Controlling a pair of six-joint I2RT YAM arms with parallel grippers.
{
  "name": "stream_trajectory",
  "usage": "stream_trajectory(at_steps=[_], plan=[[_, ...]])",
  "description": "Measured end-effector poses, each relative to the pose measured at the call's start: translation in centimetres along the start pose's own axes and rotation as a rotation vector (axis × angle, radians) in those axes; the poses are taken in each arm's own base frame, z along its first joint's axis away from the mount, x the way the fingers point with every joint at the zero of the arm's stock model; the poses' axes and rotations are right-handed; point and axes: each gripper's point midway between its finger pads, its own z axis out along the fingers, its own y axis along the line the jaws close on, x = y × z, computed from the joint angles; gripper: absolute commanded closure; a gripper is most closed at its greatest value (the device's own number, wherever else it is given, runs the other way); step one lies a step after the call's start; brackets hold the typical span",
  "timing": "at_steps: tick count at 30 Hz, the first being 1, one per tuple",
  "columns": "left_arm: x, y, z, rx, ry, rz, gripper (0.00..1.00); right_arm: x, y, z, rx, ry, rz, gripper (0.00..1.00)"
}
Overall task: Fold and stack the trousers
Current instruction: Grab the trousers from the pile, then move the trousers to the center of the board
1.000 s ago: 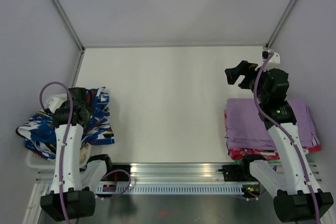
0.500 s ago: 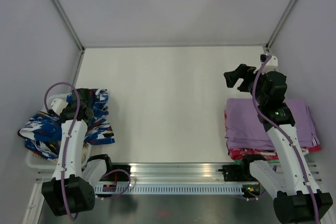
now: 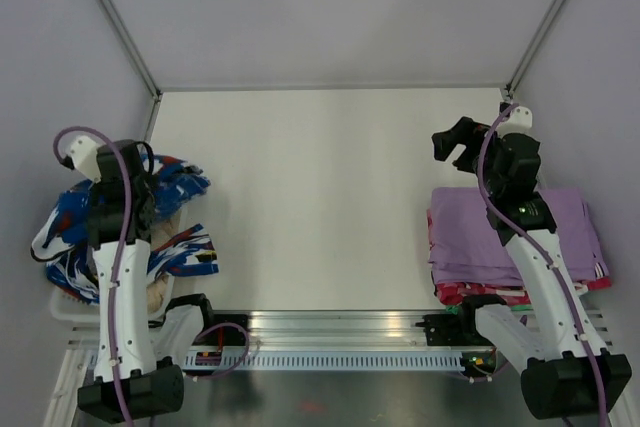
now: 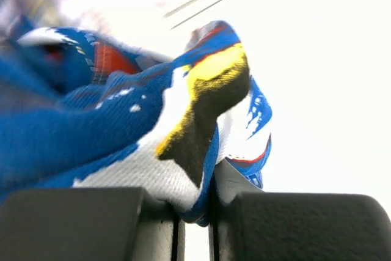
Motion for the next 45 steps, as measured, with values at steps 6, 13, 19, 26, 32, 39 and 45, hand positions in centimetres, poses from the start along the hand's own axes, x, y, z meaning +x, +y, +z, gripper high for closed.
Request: stream_trajectory(at_steps=[6,13,19,26,32,39,45], plan=[[-10.2,-11.0,-7.2,0.470,-0.125,-0.067,0.98,1.9,-2.5,2.0,0.128,0.053,0.057,0.02],[-5.7,-26.4,-14.6,0.928,0.013,0.086,0.98,2.0,-4.9,1.7,0.272,0.040,0.110,0.02],[2.9,-38.0,-20.0,1.167,0.173,0.247,0.98,0.0,-7.6,-1.3,0.460,-0.033,0.115,0.02],[10.1,-41.7,-27.7,1.378,0.339,0.320,0.98,-4.8,-7.8,-6.5,0.523,-0.226,0.151,0.02],[13.5,-42.6,-29.2,1.393,0.456,0.285,0.98,-5.8,-7.1,-6.9,0.500,-0.246,0.153,0.02],[22.4,-42.8,-24.4,1.244,0.619,0.337,0.98,-4.4,-7.3,-6.1,0.500,-0.172,0.122,0.02],[29.9,-42.6,-20.2,1.118,0.735,0.383,0.98,-3.5,-6.7,-5.7,0.456,-0.131,0.117,0.02]])
